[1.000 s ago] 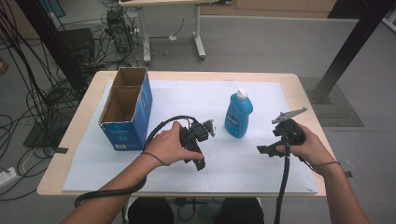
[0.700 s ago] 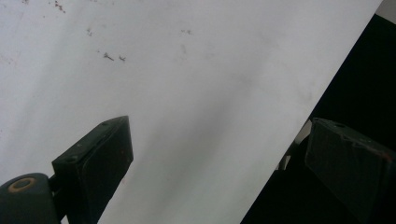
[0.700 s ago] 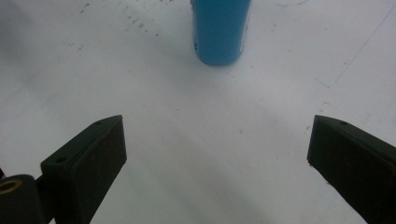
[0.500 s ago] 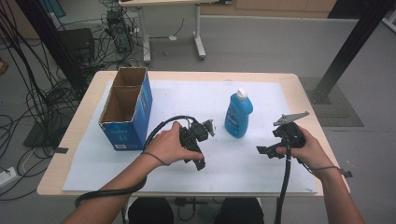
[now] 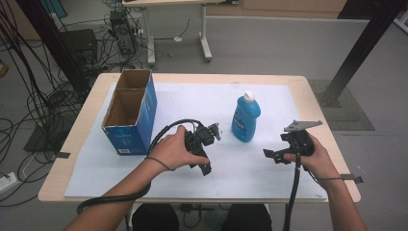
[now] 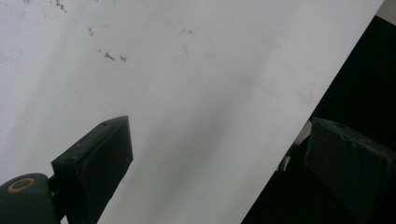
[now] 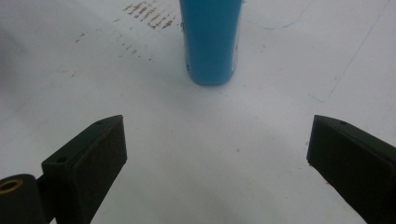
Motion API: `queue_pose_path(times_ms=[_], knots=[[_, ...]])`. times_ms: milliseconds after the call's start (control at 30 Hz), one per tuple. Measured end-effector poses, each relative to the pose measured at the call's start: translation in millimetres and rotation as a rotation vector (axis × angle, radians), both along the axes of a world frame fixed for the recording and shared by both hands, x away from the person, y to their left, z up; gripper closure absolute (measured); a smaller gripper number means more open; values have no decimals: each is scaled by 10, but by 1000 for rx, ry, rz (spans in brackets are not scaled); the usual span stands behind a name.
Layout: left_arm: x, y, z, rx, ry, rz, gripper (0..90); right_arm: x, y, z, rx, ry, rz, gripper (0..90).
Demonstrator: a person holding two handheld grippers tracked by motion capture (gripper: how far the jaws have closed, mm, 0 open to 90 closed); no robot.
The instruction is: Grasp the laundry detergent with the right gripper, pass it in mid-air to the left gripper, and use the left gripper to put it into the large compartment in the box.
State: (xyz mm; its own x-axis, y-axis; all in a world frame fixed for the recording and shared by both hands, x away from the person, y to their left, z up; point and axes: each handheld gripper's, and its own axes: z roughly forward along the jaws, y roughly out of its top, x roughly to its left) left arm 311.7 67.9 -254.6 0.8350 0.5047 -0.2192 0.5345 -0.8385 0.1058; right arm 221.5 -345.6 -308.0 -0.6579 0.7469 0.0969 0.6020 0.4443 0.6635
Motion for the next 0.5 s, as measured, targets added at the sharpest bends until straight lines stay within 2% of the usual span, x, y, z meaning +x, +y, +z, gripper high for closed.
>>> queue_pose_path(times_ms=[33,500], knots=[[1,0,1,0,0,1,78,-25,6,-35,4,-16,0,45],[-12,8,-6,-7,-1,3,77,-105,12,-234,53,-61,8,44]])
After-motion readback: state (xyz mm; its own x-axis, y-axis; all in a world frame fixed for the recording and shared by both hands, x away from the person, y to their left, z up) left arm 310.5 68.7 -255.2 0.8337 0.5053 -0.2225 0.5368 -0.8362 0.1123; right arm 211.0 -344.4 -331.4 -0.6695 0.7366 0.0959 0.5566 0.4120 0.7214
